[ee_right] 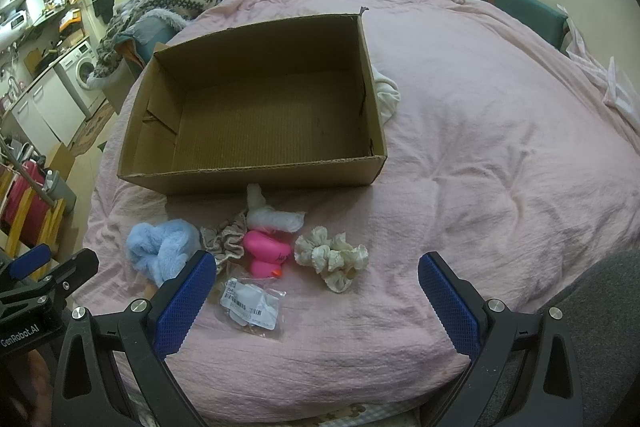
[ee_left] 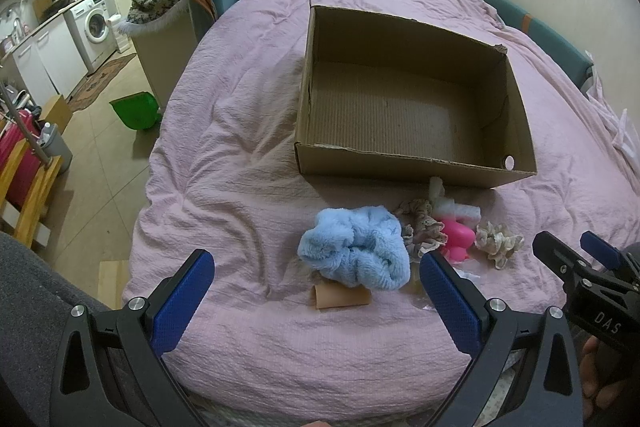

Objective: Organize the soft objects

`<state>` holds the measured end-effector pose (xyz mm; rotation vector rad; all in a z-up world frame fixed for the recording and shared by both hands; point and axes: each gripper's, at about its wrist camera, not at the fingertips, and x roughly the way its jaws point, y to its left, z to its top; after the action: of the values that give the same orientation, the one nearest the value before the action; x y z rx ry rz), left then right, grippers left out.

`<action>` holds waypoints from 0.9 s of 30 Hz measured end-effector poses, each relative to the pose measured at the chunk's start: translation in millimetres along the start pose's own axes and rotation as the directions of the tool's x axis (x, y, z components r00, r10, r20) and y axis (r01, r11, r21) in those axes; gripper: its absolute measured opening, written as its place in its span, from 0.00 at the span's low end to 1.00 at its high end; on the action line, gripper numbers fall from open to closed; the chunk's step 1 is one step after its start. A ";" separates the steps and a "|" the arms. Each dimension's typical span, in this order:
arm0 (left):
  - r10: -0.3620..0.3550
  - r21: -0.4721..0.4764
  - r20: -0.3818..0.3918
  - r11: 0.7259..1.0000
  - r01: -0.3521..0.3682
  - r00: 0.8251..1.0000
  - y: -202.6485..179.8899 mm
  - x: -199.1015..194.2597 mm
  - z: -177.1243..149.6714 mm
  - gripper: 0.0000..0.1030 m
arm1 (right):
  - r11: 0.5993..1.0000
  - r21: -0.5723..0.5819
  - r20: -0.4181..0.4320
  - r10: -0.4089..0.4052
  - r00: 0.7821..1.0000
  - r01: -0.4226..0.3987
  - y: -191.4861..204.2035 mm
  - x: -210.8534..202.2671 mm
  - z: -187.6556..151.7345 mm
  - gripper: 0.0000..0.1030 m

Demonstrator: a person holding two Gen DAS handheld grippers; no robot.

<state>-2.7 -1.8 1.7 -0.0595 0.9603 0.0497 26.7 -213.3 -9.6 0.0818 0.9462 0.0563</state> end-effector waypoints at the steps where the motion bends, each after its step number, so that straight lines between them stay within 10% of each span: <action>1: 0.001 0.000 0.000 1.000 -0.001 1.000 -0.1 0.0 -0.1 0.99 | 1.000 0.001 0.000 0.000 1.000 0.000 0.0 0.0 0.0 1.00; 27: 0.006 -0.005 0.002 1.000 -0.006 1.000 1.2 -0.2 0.6 0.99 | 0.996 0.059 -0.032 0.066 0.997 -0.064 -7.9 5.9 6.8 1.00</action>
<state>-2.4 -0.5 2.2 -0.0611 0.9582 0.0574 35.8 -221.0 -11.1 0.1661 0.9794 0.0910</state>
